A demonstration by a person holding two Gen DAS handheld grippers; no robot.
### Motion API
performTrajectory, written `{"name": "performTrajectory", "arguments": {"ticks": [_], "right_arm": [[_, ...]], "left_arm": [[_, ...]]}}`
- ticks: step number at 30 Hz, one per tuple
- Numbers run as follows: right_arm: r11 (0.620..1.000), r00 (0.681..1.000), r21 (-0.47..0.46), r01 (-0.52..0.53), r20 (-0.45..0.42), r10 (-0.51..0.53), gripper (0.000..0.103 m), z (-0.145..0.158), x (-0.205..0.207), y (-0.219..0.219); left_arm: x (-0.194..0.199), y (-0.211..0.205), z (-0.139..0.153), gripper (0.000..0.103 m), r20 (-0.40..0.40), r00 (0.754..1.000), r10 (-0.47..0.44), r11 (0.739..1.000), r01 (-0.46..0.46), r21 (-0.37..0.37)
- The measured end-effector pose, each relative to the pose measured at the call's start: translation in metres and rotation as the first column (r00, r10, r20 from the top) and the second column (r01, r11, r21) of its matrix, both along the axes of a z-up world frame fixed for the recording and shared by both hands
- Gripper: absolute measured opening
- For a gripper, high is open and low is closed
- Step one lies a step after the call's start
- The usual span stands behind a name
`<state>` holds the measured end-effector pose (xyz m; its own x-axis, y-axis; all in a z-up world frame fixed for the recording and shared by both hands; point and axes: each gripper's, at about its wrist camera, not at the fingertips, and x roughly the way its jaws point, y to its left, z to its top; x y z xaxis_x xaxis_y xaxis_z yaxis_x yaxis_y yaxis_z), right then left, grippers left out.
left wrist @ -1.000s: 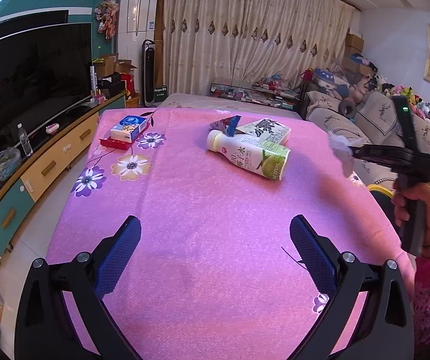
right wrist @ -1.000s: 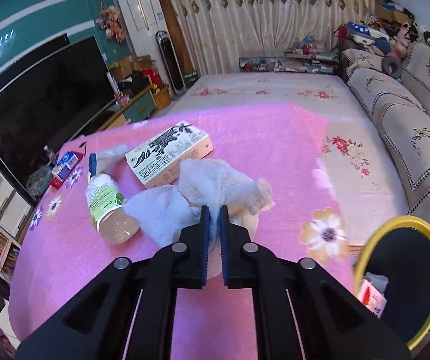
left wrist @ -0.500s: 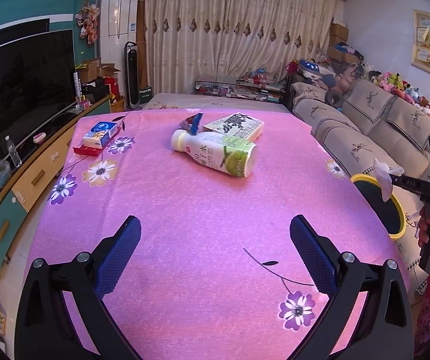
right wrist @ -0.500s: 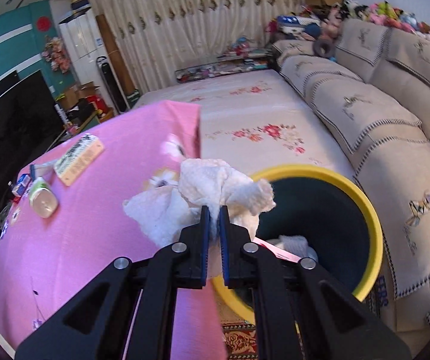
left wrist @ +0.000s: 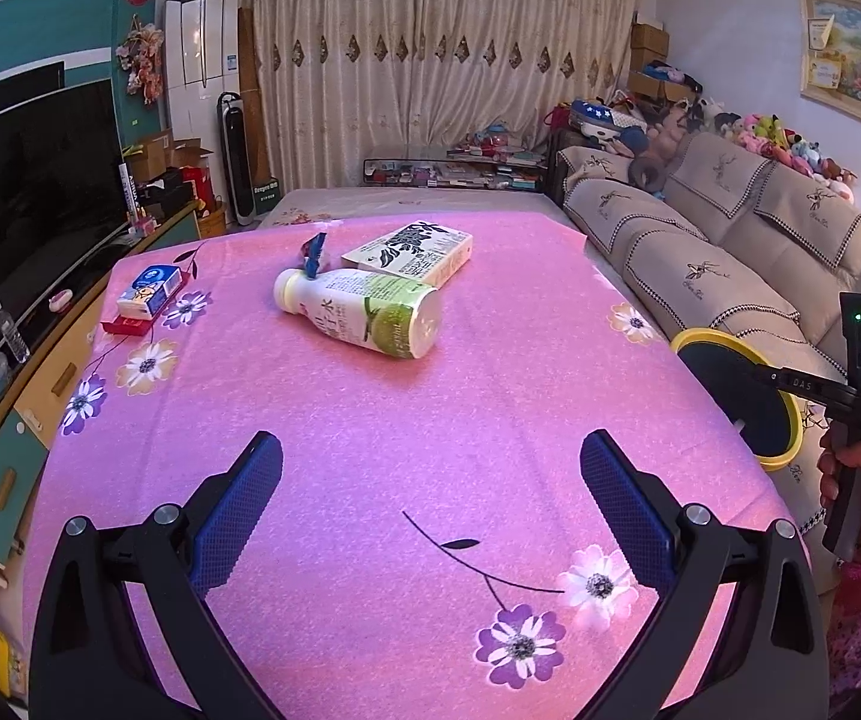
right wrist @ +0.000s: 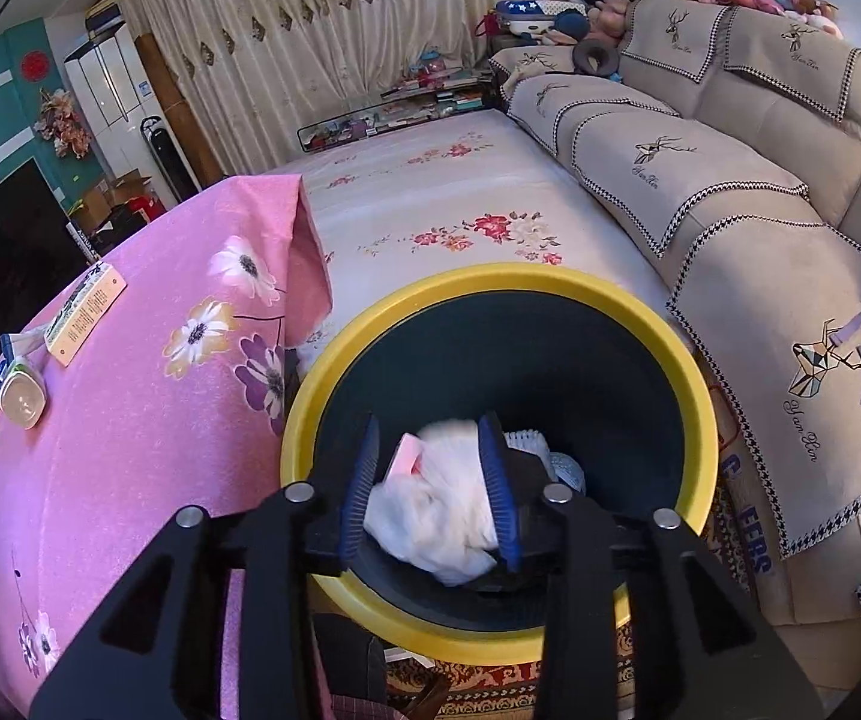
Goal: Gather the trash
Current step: 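Carry the tissue over the yellow bin and open the right gripper, then move the left gripper toward the white bottle with green label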
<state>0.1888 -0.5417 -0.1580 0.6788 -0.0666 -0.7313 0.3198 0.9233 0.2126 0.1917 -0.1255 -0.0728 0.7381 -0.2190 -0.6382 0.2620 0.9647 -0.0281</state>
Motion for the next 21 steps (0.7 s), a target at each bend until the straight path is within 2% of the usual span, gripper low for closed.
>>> {"name": "performTrajectory", "arguments": {"ticks": [5,10,21], "right_arm": [[1.000,1.000,0.012,0.000,0.024,0.000,0.037,0.004,-0.006,-0.003],[1.000,0.999,0.016,-0.004,0.048,0.004,0.040,0.008,-0.010,-0.003],[0.998,0.997,0.043,-0.035,0.073,0.032,0.041,0.009,-0.006,0.002]], "left_arm": [[0.010,-0.008,-0.006,0.098,-0.014,1.000,0.016,1.000,-0.016,0.004],[0.032,-0.011,-0.016,0.098,-0.052,0.996,0.070,0.997,-0.071,-0.010],[0.120,-0.031,-0.037,0.098,-0.077,0.976,0.206,0.978,-0.206,0.001]]}}
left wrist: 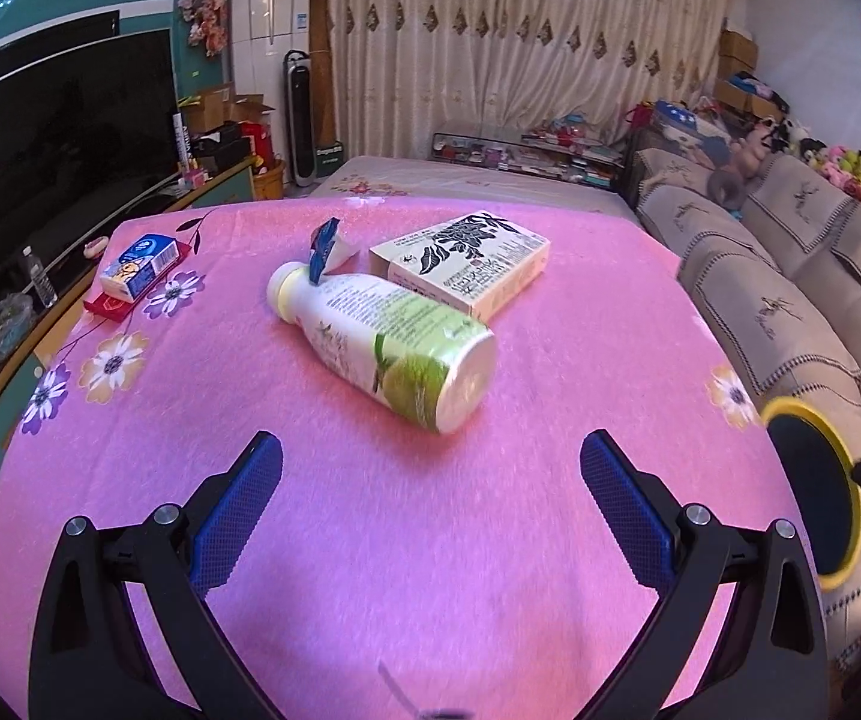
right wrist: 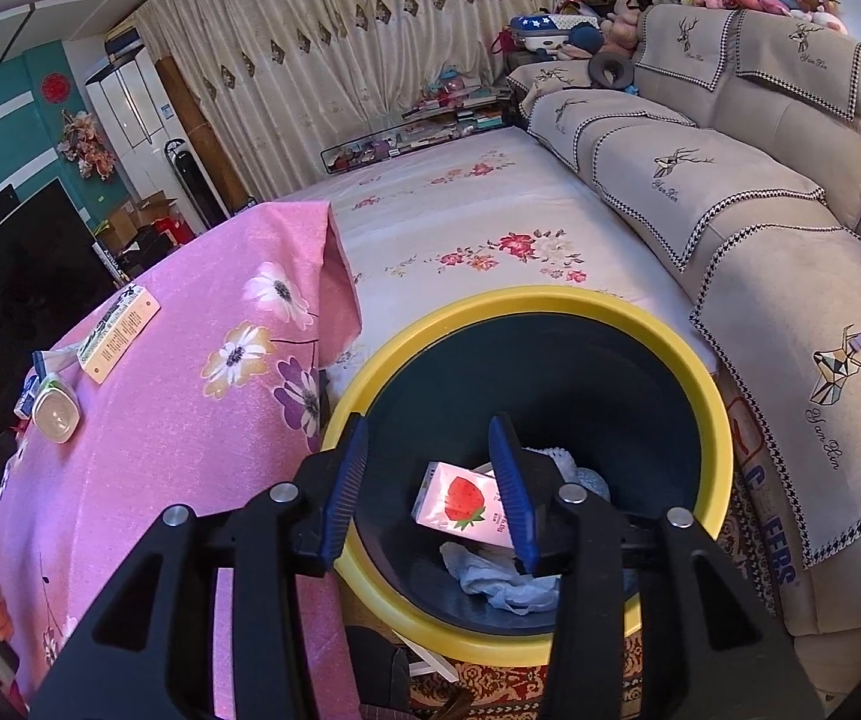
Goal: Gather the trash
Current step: 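Move the left gripper toward the white bottle with green label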
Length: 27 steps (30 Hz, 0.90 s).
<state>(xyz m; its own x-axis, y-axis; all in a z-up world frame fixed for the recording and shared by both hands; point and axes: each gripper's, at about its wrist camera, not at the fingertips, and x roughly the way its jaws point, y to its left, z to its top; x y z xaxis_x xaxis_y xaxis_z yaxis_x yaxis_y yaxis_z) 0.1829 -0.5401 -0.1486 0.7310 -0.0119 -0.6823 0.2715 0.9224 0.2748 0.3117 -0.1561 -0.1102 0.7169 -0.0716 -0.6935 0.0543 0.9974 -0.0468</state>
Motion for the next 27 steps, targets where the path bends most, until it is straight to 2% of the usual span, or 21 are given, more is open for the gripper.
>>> {"name": "performTrajectory", "arguments": {"ticks": [7,12,21,27], "right_arm": [[1.000,1.000,0.022,-0.022,0.007,0.022,0.042,-0.003,0.007,0.003],[0.999,1.000,0.033,-0.031,0.000,0.031,0.042,-0.009,0.011,0.001],[0.998,1.000,0.045,-0.031,0.005,0.031,0.042,-0.009,0.011,0.001],[0.998,0.999,0.036,-0.052,0.017,0.051,0.042,-0.001,0.013,0.012]], "left_arm": [[0.055,-0.010,-0.025,0.098,-0.076,0.992,0.097,0.995,-0.098,-0.011],[0.072,-0.006,-0.036,0.098,-0.069,0.985,0.158,0.987,-0.159,-0.003],[0.059,0.020,-0.034,0.098,-0.057,0.985,0.162,0.987,-0.161,0.019],[0.036,0.053,-0.025,0.098,-0.024,0.988,0.153,0.984,-0.150,0.095]]}}
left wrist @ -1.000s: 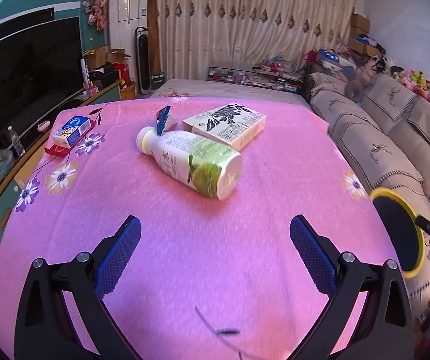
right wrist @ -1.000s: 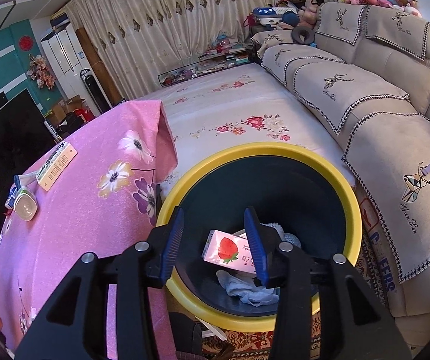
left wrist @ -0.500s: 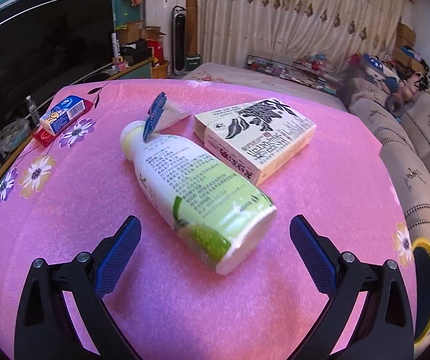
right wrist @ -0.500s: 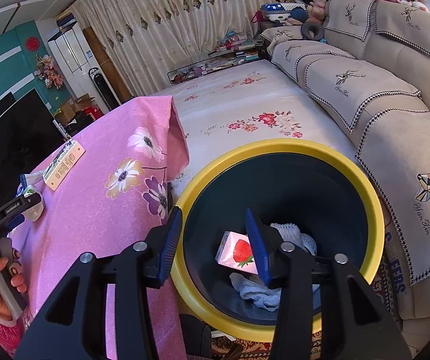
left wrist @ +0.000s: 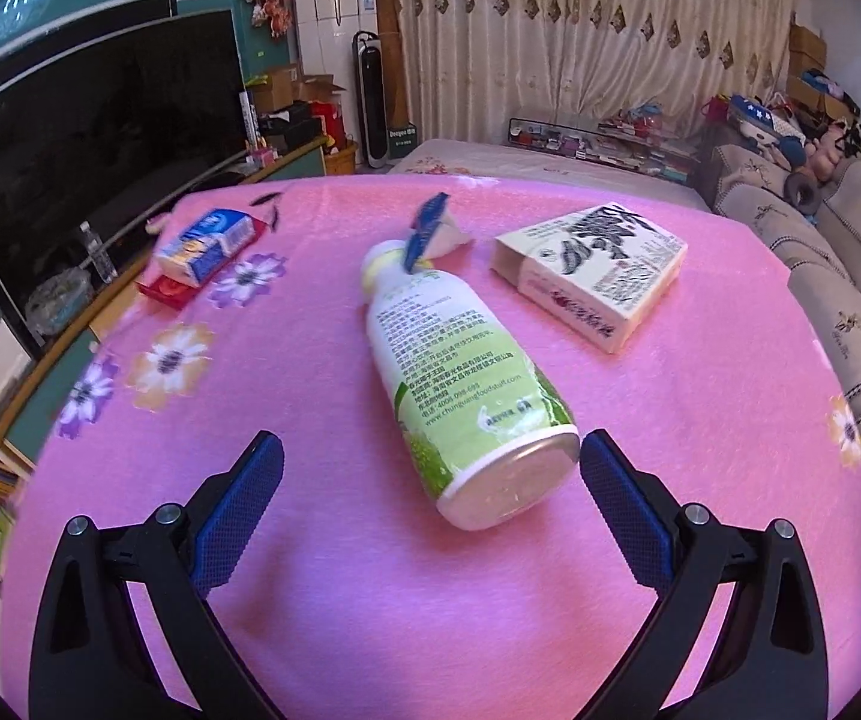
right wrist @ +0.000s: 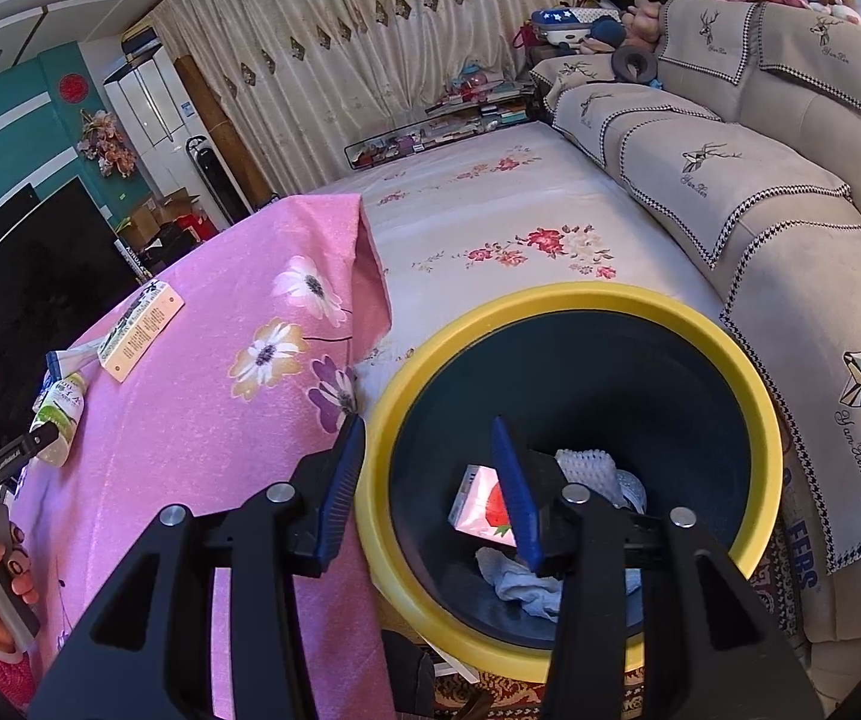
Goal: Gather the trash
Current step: 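Move the left gripper toward the white bottle with green label, then grasp the white bottle by its base with the left gripper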
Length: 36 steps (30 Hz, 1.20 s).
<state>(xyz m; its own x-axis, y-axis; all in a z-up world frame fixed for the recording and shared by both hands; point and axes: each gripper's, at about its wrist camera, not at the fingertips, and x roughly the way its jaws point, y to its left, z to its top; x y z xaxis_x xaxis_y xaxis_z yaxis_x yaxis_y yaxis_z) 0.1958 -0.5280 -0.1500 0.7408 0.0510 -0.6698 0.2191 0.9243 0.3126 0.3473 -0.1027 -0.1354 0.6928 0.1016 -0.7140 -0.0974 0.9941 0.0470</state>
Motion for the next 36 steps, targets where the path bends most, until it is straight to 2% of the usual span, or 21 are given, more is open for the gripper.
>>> {"name": "performTrajectory", "arguments": {"ticks": [2,7,15,21,25,30,36], "right_arm": [[1.000,1.000,-0.005,-0.012,0.006,0.012,0.042,0.004,0.001,0.006],[0.999,0.999,-0.018,-0.043,0.014,0.043,0.042,0.011,0.006,0.024],[0.998,0.998,-0.039,-0.055,0.010,0.056,0.042,0.015,0.007,0.033],[0.998,0.999,-0.032,-0.050,0.005,0.050,0.042,0.013,0.007,0.029],[0.999,0.999,-0.022,-0.047,0.003,0.047,0.042,0.010,0.006,0.025],[0.999,0.999,-0.019,-0.039,0.004,0.039,0.042,0.010,0.004,0.021],[0.999,0.999,-0.018,-0.043,0.011,0.043,0.042,0.012,0.005,0.023]], "left_arm": [[-0.002,0.013,0.002,0.098,-0.002,1.000,-0.004,1.000,0.004,0.011],[0.001,0.029,-0.004,0.098,-0.039,0.999,-0.028,0.997,0.025,-0.074],[0.001,0.026,-0.005,0.095,0.036,0.999,-0.007,0.996,0.010,-0.083],[0.010,0.016,-0.008,0.075,0.010,1.000,-0.016,0.998,0.017,-0.064],[0.014,0.014,-0.013,0.051,-0.031,0.999,-0.033,0.998,0.031,-0.057],[0.000,0.012,-0.003,0.052,0.003,0.998,-0.063,0.998,0.063,0.029],[-0.030,0.015,0.033,0.051,0.087,0.988,-0.128,0.987,0.118,0.112]]}}
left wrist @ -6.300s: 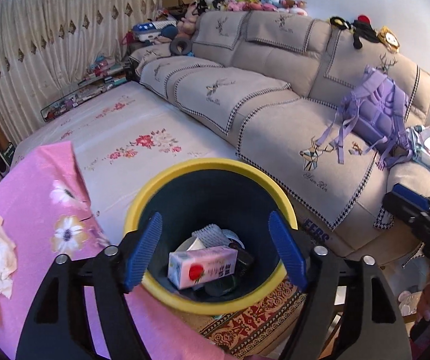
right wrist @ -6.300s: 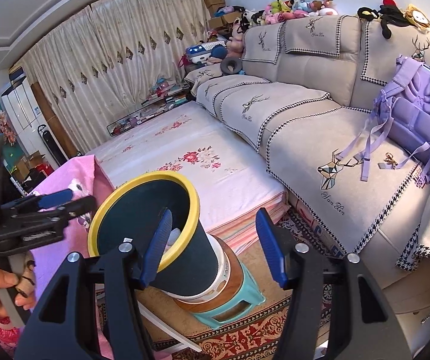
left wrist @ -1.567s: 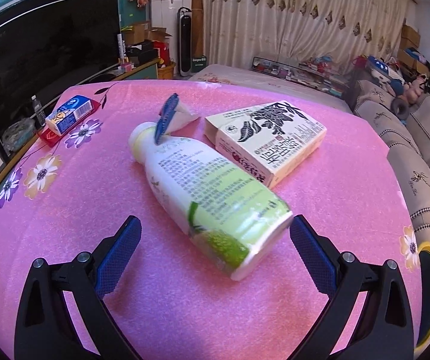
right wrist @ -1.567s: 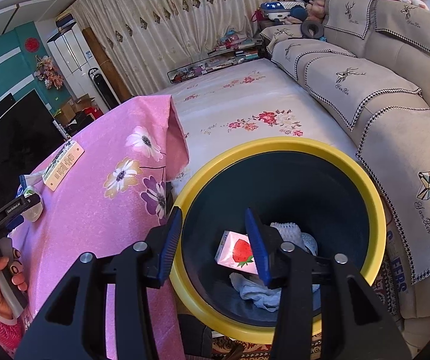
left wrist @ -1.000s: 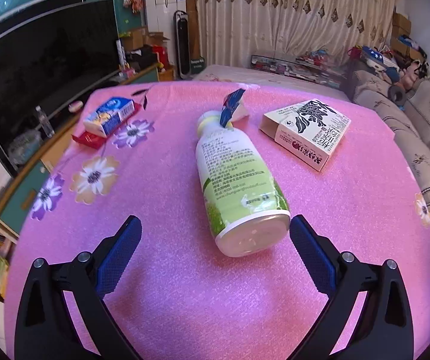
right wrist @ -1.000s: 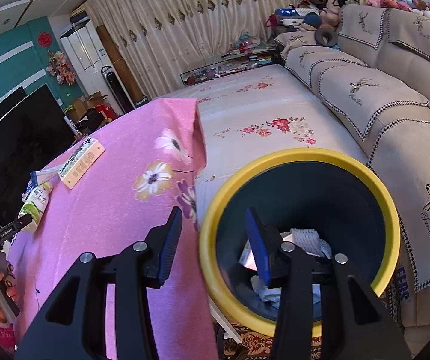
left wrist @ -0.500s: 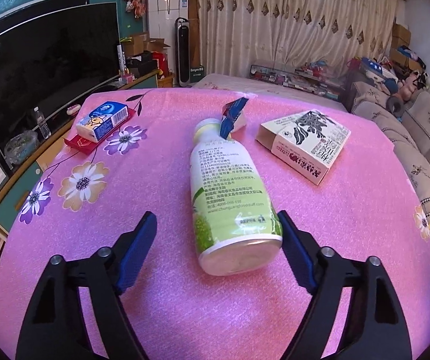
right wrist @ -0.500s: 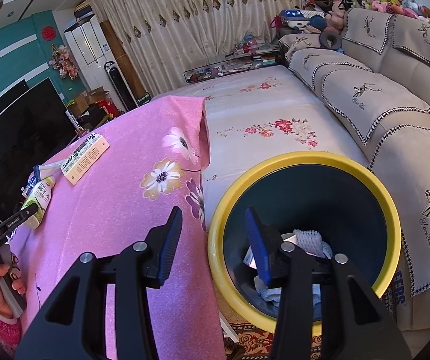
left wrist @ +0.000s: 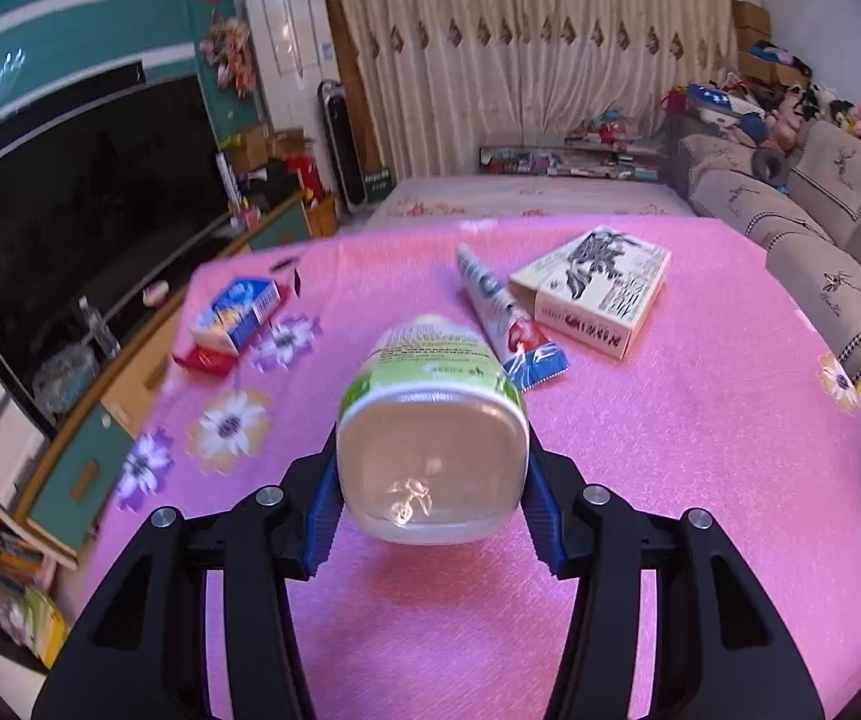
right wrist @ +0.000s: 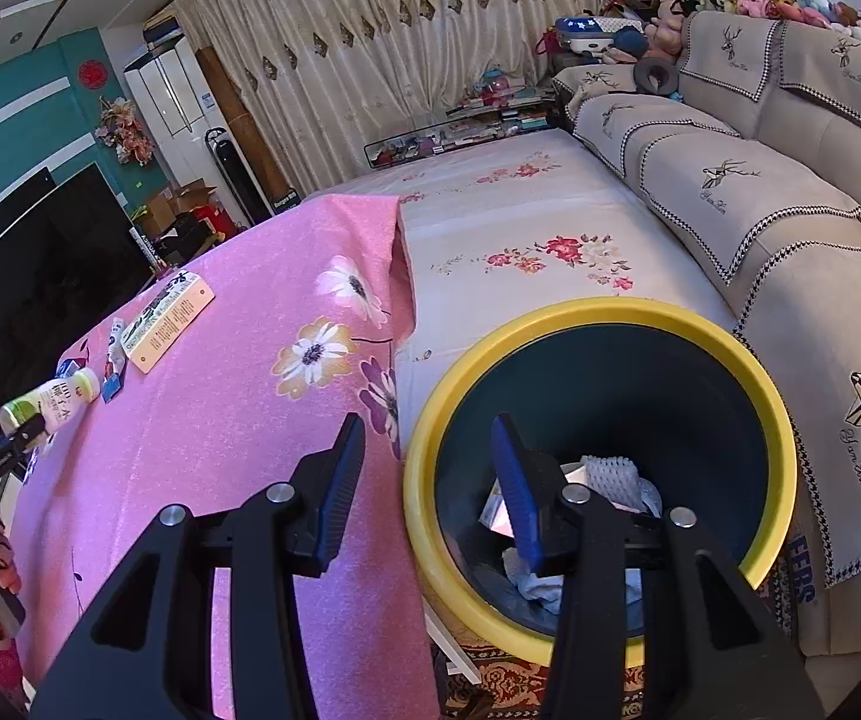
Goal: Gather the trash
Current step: 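Grasp the white bottle by its base with the left gripper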
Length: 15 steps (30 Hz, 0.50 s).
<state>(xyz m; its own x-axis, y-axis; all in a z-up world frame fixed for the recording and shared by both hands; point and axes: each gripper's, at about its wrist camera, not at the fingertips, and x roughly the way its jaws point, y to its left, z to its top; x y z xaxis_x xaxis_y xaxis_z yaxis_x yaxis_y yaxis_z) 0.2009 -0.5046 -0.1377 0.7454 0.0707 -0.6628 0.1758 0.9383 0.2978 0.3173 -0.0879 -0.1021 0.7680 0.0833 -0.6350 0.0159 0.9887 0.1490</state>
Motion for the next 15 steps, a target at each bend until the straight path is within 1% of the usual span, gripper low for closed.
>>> {"name": "performTrajectory", "arguments": {"ticks": [2,5,12,15], "right_arm": [[1.000,1.000,-0.001,-0.008,0.001,0.008,0.042,0.001,0.000,0.003],[1.000,1.000,-0.004,-0.021,0.001,0.021,0.042,0.001,0.002,0.009],[1.000,1.000,-0.007,-0.025,0.010,0.025,0.042,0.005,-0.003,0.011],[1.000,1.000,0.002,-0.015,0.021,0.015,0.042,0.007,-0.009,0.008]], "left_arm": [[-0.009,0.001,0.012,0.051,0.028,0.999,-0.016,1.000,0.015,0.022],[-0.021,0.004,0.027,0.051,0.052,0.998,-0.035,0.999,0.033,0.035],[-0.042,0.008,0.040,0.051,0.051,0.995,-0.085,0.996,0.084,0.020],[-0.051,0.001,0.043,0.051,0.048,0.992,-0.119,0.993,0.119,0.012]]}}
